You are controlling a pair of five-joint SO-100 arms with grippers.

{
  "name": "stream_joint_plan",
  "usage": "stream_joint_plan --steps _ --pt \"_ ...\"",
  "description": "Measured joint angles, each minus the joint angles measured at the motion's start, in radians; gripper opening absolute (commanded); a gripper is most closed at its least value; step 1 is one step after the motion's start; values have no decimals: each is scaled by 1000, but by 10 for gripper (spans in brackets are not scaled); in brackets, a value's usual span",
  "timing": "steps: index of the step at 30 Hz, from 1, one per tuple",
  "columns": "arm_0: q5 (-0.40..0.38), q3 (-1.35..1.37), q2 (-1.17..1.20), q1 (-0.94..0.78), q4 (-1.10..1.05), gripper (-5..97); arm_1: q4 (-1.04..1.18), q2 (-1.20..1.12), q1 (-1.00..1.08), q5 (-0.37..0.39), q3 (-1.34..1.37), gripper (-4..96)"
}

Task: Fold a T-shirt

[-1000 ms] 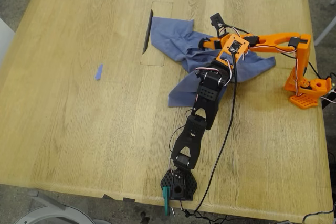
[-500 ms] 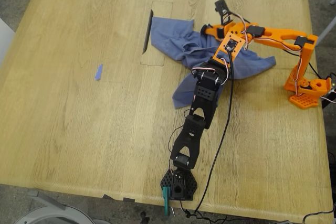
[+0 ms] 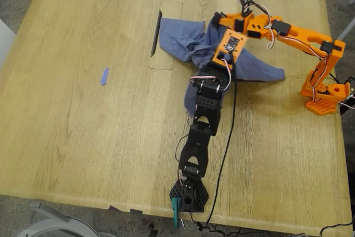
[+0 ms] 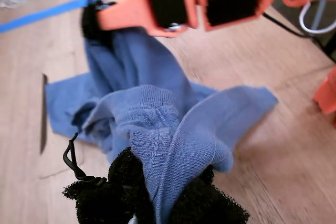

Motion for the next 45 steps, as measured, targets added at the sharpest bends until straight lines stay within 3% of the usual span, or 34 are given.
stream_joint_plan --steps 10,25,45 --pt "25 -15 155 -3 0 0 21 28 32 -12 -186 1" --pt "49 -34 265 -35 -126 0 -63 166 5 -29 -215 1" --pt "67 -34 296 74 -537 -1 -193 399 91 -40 -196 1"
